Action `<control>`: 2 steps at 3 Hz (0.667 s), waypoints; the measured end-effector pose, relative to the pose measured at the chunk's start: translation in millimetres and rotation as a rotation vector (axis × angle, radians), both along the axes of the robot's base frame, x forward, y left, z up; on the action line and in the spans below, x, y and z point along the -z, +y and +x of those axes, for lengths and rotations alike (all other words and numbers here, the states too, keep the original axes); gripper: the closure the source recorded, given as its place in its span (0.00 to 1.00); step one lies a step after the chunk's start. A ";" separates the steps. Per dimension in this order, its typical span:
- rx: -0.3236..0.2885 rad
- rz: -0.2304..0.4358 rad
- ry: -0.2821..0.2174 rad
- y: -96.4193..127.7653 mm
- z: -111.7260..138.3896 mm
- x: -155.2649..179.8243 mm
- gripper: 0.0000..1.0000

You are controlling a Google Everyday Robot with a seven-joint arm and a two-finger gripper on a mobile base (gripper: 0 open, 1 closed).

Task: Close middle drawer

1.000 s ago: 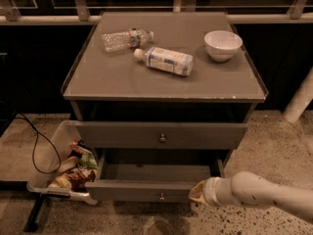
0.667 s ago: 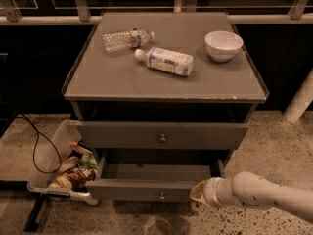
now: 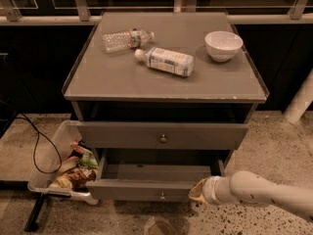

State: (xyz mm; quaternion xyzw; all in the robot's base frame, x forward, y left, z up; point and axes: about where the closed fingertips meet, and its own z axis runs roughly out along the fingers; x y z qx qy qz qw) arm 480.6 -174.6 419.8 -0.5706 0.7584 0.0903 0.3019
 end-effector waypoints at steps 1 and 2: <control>0.017 0.004 -0.030 -1.8 17.9 -2.8 0.11; 0.017 0.004 -0.030 -1.7 14.9 -2.9 0.16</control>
Offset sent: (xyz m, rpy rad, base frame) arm 0.1387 -0.0312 0.0412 -0.0110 -0.2246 -0.1715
